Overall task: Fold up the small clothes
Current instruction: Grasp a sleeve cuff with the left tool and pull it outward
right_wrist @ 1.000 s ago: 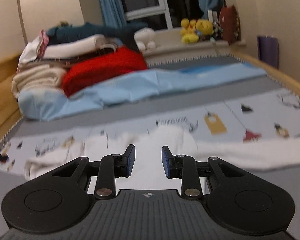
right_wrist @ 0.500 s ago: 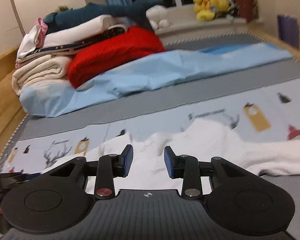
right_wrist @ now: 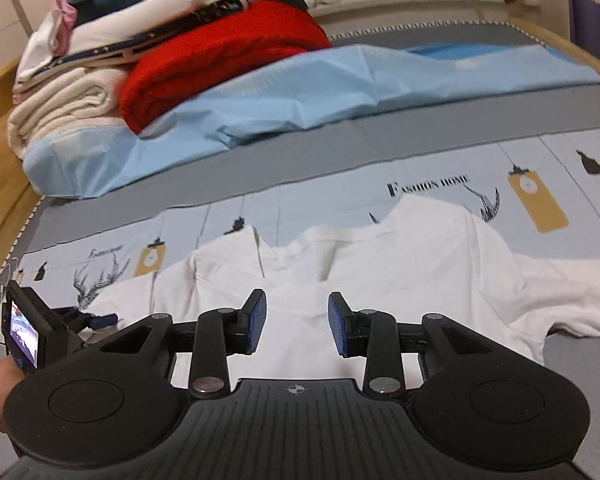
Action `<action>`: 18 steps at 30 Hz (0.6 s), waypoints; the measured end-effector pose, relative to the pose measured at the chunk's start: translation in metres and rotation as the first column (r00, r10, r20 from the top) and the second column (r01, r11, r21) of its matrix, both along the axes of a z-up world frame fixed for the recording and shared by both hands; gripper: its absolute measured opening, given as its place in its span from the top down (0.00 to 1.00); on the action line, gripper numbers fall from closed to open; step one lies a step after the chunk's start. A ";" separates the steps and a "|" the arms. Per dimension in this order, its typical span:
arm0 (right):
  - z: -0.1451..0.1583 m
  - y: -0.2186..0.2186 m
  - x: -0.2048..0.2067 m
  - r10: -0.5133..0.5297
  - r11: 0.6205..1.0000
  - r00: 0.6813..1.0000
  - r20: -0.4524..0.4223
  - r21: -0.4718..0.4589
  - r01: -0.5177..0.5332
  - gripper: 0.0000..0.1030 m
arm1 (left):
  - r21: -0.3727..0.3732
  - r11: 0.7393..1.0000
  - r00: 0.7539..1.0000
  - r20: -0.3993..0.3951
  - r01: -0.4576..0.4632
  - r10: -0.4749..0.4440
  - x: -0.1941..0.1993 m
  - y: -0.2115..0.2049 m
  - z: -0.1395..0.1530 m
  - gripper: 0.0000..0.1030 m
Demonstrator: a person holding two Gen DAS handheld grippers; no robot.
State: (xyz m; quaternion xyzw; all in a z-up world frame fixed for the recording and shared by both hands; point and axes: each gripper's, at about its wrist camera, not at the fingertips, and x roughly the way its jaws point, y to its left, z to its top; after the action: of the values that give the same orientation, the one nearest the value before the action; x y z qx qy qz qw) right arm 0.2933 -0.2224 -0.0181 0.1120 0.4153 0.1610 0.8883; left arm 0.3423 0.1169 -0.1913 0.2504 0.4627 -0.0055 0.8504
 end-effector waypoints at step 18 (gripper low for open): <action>-0.014 0.033 -0.017 0.153 0.983 0.987 -0.042 -0.099 -0.157 0.65 | -0.489 0.726 0.620 0.395 -0.484 0.679 -0.105 0.291 0.141 0.97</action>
State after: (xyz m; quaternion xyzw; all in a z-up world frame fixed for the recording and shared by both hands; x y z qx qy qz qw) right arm 0.2763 -0.1892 -0.0319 0.0366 0.4457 0.2062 0.8703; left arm 0.2372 0.4077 -0.0500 -0.0738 0.2467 0.2678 0.9284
